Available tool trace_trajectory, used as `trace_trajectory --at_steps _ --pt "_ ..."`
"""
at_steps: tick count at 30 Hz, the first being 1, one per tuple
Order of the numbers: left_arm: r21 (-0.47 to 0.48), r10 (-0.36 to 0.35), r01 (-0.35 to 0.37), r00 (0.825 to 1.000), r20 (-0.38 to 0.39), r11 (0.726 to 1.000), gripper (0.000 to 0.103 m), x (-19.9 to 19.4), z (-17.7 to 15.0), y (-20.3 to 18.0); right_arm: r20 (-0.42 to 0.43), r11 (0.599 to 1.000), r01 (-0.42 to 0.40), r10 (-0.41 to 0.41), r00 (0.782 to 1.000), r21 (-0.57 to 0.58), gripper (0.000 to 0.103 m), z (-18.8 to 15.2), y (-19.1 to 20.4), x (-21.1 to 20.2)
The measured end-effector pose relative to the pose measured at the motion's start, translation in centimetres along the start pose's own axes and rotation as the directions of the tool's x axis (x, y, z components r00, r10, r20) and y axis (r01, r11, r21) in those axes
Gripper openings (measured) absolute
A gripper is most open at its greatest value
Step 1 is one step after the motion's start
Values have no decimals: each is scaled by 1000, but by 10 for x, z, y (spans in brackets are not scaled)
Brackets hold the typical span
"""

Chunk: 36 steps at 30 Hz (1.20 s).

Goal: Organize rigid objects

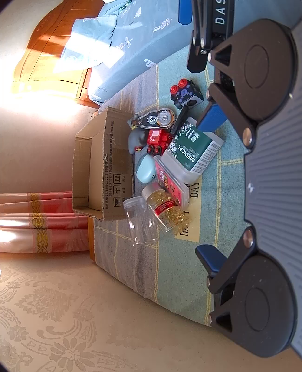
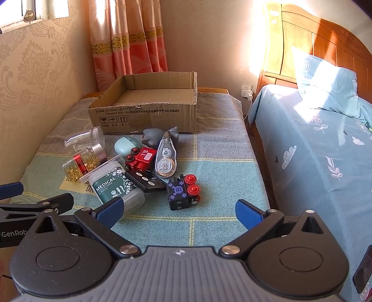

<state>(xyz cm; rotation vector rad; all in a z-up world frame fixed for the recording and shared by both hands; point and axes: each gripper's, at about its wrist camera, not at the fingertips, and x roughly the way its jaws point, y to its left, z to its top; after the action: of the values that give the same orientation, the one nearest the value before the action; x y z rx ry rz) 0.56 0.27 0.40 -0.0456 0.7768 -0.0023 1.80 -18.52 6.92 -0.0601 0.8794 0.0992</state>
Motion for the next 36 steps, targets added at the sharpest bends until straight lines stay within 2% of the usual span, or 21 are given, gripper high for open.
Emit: trace_trajectory --at_steps 7,13,17,28,36 --pt "19 -22 22 1000 -1 1000 102 7 2 0 -6 1000 -21 21 1000 -16 103 3 -1 6" --pt "37 -42 42 999 -8 998 102 17 2 1 26 995 -94 95 995 -36 103 4 -2 8" --pt "39 -35 36 999 -32 999 102 26 1 4 47 992 -104 107 993 -65 103 4 -3 11" --pt "-7 -3 2 997 -82 1000 102 56 2 25 -40 994 -72 69 997 -79 103 -4 -17 51" --pt "-30 1 -3 998 -56 1000 102 67 22 36 -81 995 -67 61 995 -69 103 -2 -28 78"
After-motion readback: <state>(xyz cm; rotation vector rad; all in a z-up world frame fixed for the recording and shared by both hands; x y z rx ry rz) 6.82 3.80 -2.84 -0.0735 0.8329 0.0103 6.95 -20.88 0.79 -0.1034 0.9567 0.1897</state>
